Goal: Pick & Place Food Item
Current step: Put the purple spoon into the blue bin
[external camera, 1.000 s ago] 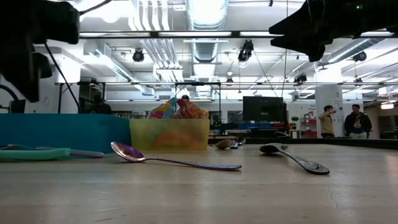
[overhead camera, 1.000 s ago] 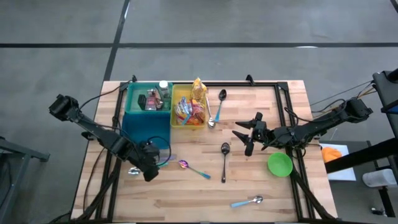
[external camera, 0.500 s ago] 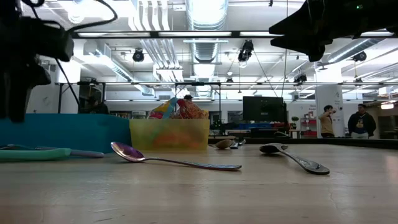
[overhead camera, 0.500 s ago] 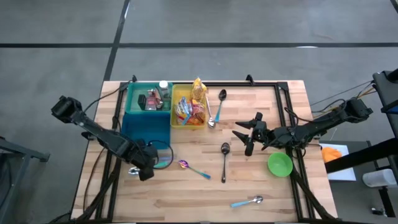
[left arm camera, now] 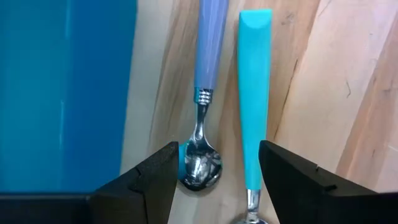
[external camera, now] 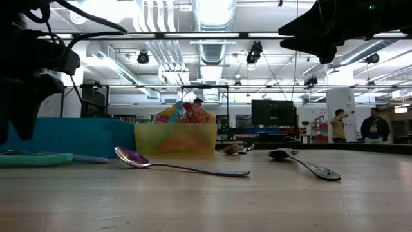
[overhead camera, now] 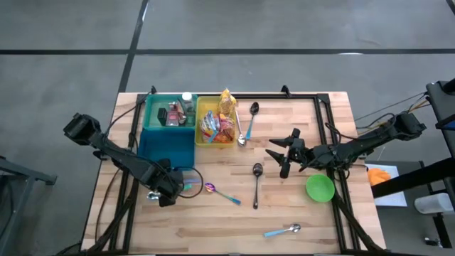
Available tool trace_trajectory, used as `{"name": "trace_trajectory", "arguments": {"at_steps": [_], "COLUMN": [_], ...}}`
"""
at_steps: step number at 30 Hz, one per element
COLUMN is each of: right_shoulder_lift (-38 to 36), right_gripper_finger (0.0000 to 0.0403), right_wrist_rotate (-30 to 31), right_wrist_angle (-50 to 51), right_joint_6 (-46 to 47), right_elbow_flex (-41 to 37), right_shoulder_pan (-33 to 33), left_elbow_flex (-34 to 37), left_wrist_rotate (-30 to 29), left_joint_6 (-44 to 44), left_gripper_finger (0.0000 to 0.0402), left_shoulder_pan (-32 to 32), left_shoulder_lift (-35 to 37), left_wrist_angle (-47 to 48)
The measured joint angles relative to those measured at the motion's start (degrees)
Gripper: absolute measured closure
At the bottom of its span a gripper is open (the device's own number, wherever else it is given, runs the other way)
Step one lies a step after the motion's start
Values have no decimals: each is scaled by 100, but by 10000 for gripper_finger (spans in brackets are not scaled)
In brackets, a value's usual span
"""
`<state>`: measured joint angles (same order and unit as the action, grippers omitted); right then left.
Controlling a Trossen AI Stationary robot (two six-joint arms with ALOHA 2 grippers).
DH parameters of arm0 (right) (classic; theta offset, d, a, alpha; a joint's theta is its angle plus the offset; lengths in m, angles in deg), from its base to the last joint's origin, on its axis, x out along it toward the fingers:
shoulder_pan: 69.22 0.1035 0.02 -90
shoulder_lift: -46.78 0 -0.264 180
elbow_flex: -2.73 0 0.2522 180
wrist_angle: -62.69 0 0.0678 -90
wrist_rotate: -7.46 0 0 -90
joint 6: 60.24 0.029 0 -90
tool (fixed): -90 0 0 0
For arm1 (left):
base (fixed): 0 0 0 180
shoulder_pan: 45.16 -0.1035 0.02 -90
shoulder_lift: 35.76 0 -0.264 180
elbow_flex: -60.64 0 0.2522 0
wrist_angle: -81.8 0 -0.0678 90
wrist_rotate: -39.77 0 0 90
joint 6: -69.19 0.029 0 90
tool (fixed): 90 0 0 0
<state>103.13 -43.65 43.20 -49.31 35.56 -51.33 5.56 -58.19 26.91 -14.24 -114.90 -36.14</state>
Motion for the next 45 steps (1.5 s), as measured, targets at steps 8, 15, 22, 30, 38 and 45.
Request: {"name": "trace_trajectory", "arguments": {"at_steps": [8, 15, 22, 30, 38, 45], "right_shoulder_lift": [0, 0, -1, 0, 0, 0], "right_gripper_finger": [197, 197, 197, 197, 197, 197], "right_wrist_rotate": [0, 0, 0, 0, 0, 0], "right_wrist_angle": [0, 0, 0, -2, 0, -2], "right_joint_6": [0, 1, 1, 1, 1, 1], "right_elbow_flex": [0, 0, 0, 0, 0, 0], "right_shoulder_pan": [0, -1, -1, -2, 0, -2], "left_elbow_flex": [22, 317, 700, 839, 876, 876], "left_wrist_rotate": [-300, -250, -55, 5, 138, 73], "left_joint_6": [707, 911, 906, 820, 756, 758], "left_gripper_finger": [179, 179, 179, 193, 284, 339], "left_shoulder_pan": [-258, -518, -577, -579, -586, -584], "left_shoulder_lift": [100, 100, 98, 115, 99, 100], "left_wrist_angle": [-52, -459, -931, -1144, -1275, -1256]}}
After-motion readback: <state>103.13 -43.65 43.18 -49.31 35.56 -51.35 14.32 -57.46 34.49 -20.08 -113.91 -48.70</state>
